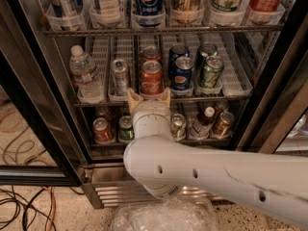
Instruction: Pick coke can from middle shelf of fridge
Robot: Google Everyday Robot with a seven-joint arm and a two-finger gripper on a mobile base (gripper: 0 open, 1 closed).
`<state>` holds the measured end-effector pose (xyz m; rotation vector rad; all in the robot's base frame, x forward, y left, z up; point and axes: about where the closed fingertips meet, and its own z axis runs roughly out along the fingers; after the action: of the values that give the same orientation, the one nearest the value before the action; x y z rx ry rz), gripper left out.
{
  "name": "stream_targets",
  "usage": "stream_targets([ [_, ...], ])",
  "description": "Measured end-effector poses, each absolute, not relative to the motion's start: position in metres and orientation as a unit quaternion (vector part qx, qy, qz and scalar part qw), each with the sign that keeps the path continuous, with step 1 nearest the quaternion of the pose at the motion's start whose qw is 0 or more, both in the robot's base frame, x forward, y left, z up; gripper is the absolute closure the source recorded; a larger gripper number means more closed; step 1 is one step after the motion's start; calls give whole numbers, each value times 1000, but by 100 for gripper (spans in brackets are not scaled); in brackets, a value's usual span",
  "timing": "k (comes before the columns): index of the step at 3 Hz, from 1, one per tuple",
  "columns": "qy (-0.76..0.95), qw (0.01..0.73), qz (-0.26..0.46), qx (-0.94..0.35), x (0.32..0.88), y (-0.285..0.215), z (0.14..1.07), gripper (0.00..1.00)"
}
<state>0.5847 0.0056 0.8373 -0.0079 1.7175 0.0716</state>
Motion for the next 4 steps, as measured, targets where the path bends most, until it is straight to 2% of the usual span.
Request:
stream_targets([
  [2,752,659,4,-4,600,-14,839,32],
  [4,750,661,7,15,628,-8,830,30],
])
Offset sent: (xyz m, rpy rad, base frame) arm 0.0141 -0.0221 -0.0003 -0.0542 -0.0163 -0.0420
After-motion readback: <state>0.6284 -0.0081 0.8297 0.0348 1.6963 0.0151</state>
